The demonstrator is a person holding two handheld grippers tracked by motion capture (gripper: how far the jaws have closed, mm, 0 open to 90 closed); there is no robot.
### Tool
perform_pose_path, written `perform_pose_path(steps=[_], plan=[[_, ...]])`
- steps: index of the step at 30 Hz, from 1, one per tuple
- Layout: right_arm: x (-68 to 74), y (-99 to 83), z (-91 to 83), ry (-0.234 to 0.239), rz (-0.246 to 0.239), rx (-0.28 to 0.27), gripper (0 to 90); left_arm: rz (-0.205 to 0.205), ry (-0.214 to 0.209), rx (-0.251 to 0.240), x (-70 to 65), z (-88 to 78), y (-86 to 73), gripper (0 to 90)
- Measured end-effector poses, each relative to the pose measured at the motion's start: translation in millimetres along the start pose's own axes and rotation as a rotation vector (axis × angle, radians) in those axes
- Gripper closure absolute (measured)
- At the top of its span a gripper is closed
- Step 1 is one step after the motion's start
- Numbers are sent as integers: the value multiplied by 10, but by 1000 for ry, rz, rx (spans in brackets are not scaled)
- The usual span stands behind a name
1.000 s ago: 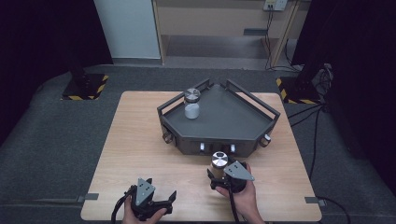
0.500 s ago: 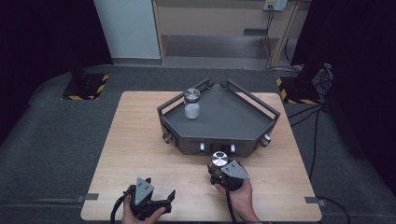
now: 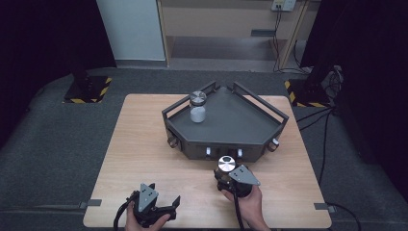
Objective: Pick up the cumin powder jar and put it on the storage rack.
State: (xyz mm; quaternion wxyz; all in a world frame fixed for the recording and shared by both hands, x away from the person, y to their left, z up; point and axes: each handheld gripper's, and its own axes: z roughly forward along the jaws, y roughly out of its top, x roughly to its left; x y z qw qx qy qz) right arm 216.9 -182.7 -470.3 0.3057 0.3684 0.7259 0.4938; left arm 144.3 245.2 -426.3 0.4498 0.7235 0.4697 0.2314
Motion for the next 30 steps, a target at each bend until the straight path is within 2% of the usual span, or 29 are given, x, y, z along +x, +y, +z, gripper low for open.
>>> perform_pose_path(steps=[8, 18, 25, 30], plan=[[15, 175, -174, 0, -29, -51, 299, 1, -4, -2, -13, 0, -1, 5], [7, 311, -308, -16, -47, -71, 299, 3, -3, -7, -21, -18, -2, 4], [-49, 556, -426, -33, -76, -133, 299, -2, -5, -9, -22, -14, -2, 5], [-95, 676, -437, -45, -80, -161, 300, -3, -1, -12, -14, -18, -5, 4]])
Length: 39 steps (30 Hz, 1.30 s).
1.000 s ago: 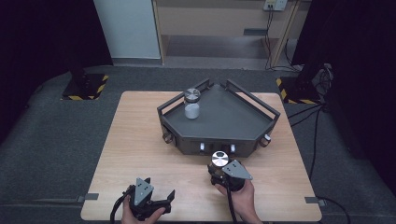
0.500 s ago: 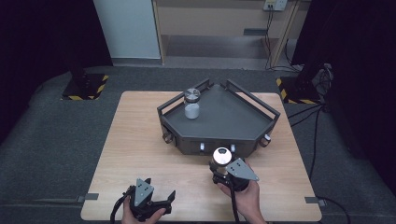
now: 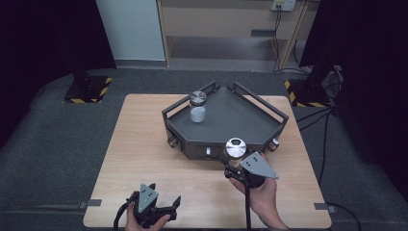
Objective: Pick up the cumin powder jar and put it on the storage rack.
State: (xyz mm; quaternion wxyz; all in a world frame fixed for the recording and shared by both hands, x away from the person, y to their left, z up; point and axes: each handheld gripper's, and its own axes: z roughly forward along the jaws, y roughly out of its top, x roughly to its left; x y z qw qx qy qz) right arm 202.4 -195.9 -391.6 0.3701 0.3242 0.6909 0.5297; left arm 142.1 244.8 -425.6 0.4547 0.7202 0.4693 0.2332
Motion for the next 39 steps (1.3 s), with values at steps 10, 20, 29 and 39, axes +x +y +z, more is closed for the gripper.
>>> perform_pose_path(steps=[10, 20, 29, 39], plan=[[-186, 230, 152, -45, 6, -40, 300, -4, -10, 2, 4, 10, 0, 4], [-421, 460, 625, -109, 19, -35, 301, -8, -11, 6, 11, 20, 1, 5], [-545, 470, 1086, -115, 73, 27, 300, -4, -16, 13, 26, 29, 3, 5], [-698, 368, 1453, -119, 127, 136, 300, -4, -25, 16, 34, 42, 7, 5]])
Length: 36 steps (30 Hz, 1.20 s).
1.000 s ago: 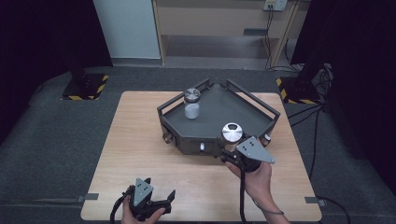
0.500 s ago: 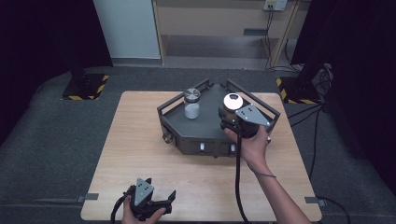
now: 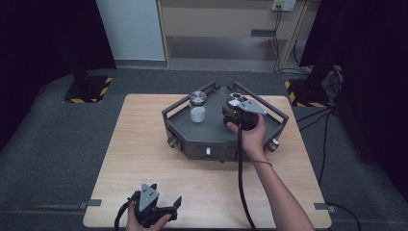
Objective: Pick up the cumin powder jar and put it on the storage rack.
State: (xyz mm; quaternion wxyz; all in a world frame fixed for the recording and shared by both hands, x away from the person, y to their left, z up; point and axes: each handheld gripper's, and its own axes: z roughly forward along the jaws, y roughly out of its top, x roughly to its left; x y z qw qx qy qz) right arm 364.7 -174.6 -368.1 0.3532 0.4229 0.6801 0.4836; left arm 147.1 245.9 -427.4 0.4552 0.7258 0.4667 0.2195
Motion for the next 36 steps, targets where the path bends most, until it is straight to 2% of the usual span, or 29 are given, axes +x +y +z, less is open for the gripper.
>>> perform_pose_path(steps=[8, 12, 28, 31, 33, 36], plan=[[-57, -8, 79, 13, 14, 43, 300, -3, -4, 0, 7, 17, 0, 6], [-52, -11, 100, 14, 6, 55, 301, -4, -5, 0, 6, 17, -1, 6], [-44, -49, 133, 13, 3, 39, 296, -2, -11, 3, 12, 25, 0, 10], [-36, -57, 130, 7, 11, 38, 220, 0, -10, 4, 15, 26, 2, 10], [-21, -52, 131, -3, 17, 49, 122, 1, -10, 5, 19, 25, 2, 11], [-2, -59, 101, -18, 26, 40, 87, 0, -10, 2, 18, 22, 0, 12]])
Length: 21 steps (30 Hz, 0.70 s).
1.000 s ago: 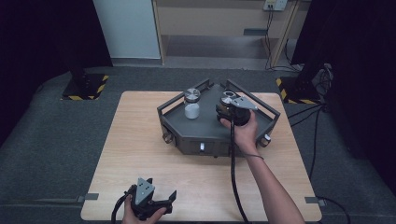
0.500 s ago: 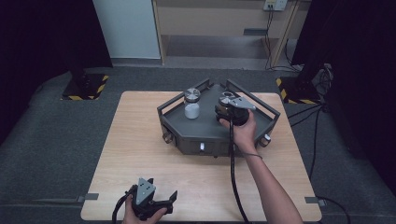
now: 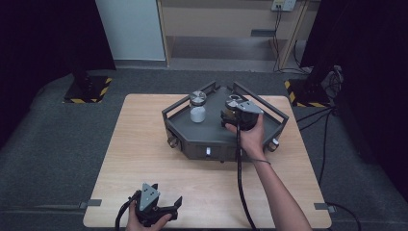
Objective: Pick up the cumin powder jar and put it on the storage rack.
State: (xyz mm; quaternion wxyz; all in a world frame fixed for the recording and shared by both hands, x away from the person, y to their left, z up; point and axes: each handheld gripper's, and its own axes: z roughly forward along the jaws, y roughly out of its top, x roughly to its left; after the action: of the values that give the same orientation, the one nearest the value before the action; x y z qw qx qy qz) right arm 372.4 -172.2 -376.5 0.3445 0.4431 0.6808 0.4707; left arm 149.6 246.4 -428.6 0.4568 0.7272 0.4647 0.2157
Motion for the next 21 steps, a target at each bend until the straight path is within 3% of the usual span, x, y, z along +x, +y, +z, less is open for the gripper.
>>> perform_pose_path(steps=[4, 21], plan=[[13, 8, -46, -13, -8, -7, 55, 4, -2, 3, -9, 5, 1, 13], [17, 94, -314, -24, -61, -67, 63, 5, 1, -2, -28, -3, -3, 14]])
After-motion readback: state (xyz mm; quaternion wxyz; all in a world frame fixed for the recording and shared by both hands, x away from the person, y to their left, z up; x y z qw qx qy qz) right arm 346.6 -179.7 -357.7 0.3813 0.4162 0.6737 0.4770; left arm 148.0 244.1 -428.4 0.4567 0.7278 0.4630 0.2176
